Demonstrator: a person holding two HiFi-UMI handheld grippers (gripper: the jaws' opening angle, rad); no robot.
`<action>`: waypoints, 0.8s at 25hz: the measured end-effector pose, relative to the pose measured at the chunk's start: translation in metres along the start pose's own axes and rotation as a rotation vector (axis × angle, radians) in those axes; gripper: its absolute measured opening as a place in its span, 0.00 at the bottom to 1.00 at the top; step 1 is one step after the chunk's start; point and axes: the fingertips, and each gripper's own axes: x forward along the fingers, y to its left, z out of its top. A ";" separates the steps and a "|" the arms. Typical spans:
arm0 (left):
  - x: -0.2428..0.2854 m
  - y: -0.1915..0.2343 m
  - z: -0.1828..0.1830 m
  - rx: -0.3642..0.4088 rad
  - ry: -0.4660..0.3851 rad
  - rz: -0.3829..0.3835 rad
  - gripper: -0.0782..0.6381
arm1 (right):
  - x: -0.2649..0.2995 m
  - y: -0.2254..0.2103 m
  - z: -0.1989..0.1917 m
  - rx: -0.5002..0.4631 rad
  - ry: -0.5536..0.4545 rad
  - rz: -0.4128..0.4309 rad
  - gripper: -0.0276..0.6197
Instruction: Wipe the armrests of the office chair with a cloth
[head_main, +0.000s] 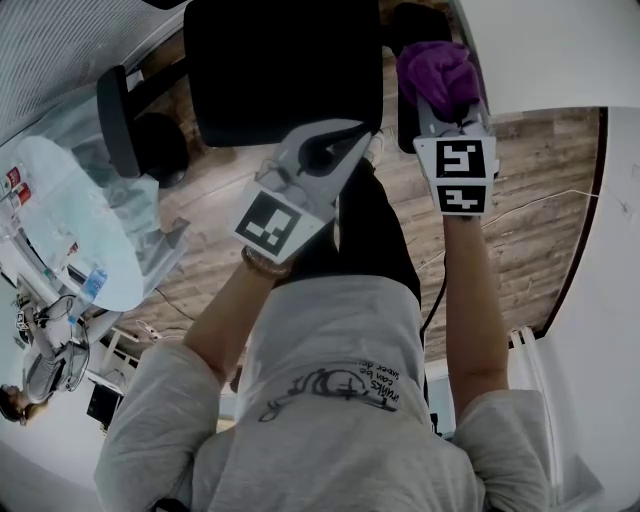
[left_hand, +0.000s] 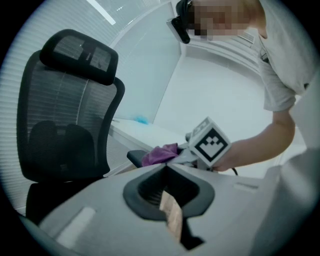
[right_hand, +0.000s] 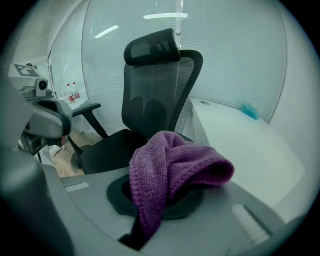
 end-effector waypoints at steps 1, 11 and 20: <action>0.000 0.001 0.000 0.000 0.000 0.001 0.11 | -0.007 0.005 -0.007 -0.002 -0.001 -0.001 0.09; 0.002 -0.003 0.005 0.010 0.007 -0.003 0.11 | -0.051 0.038 -0.052 0.006 -0.001 0.000 0.09; -0.007 -0.017 0.052 0.036 -0.031 -0.013 0.11 | -0.069 0.038 -0.038 0.037 -0.004 0.015 0.09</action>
